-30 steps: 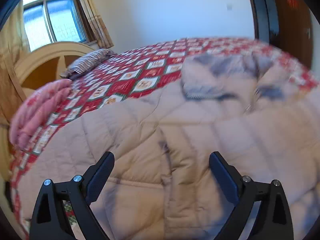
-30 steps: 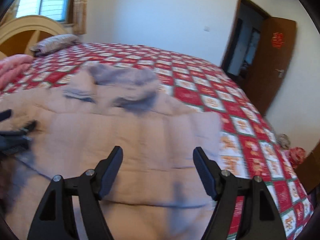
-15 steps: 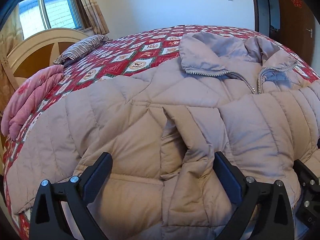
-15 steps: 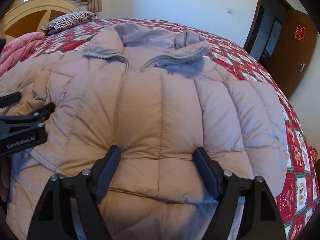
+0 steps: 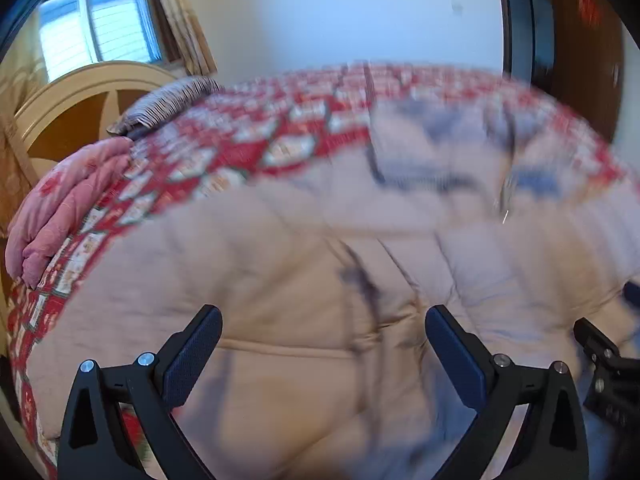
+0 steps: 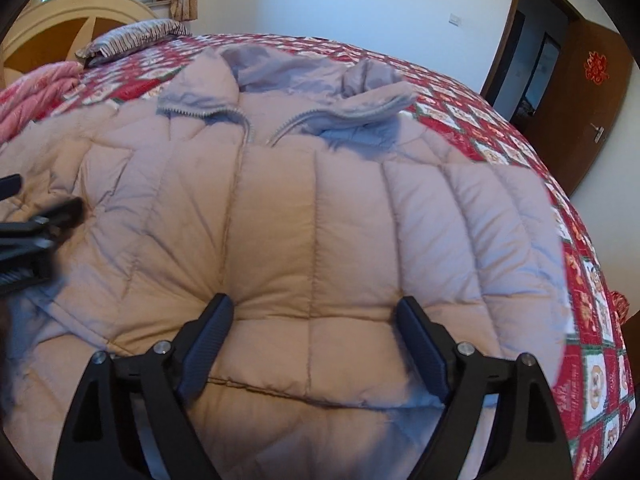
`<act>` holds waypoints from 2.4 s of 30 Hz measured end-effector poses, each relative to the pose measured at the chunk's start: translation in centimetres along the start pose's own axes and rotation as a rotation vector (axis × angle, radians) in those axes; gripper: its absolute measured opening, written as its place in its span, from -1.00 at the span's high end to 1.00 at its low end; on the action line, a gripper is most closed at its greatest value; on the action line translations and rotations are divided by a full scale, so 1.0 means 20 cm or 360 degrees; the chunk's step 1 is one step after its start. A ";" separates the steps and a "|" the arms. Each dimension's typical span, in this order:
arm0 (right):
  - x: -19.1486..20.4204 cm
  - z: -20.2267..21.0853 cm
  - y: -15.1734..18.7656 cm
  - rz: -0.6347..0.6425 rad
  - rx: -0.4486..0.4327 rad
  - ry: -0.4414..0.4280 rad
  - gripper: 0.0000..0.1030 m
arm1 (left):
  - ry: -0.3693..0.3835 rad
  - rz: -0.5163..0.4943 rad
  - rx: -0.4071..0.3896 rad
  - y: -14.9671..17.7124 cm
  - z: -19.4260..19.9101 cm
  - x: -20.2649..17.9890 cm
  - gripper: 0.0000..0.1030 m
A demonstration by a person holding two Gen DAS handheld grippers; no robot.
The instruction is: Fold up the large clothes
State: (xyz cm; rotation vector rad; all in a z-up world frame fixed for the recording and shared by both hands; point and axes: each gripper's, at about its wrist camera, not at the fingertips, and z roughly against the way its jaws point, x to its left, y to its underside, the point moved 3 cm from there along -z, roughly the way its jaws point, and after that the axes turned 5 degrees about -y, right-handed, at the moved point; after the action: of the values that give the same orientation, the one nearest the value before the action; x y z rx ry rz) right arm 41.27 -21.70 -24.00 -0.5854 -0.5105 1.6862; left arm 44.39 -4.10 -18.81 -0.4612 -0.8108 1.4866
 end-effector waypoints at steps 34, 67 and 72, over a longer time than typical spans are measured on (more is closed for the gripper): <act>0.22 0.71 0.36 0.0167 -0.0430 -0.0035 -0.92 | -0.0284 0.0695 -0.0063 0.56 0.27 1.61 0.86; -0.56 0.74 0.57 -0.0439 -0.0424 0.0081 -0.93 | 0.0254 -0.0318 -0.0434 0.00 0.63 -0.48 -0.04; -0.53 0.71 0.54 -0.0423 -0.0398 0.0052 -0.93 | 0.0244 -0.0259 -0.0629 0.02 0.72 -0.38 -0.86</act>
State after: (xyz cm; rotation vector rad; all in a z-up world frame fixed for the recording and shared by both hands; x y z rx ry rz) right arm 25.68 -34.32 -18.58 -0.6920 -0.7483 1.3688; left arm 34.54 -14.46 -11.06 -0.7755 -0.9983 1.1263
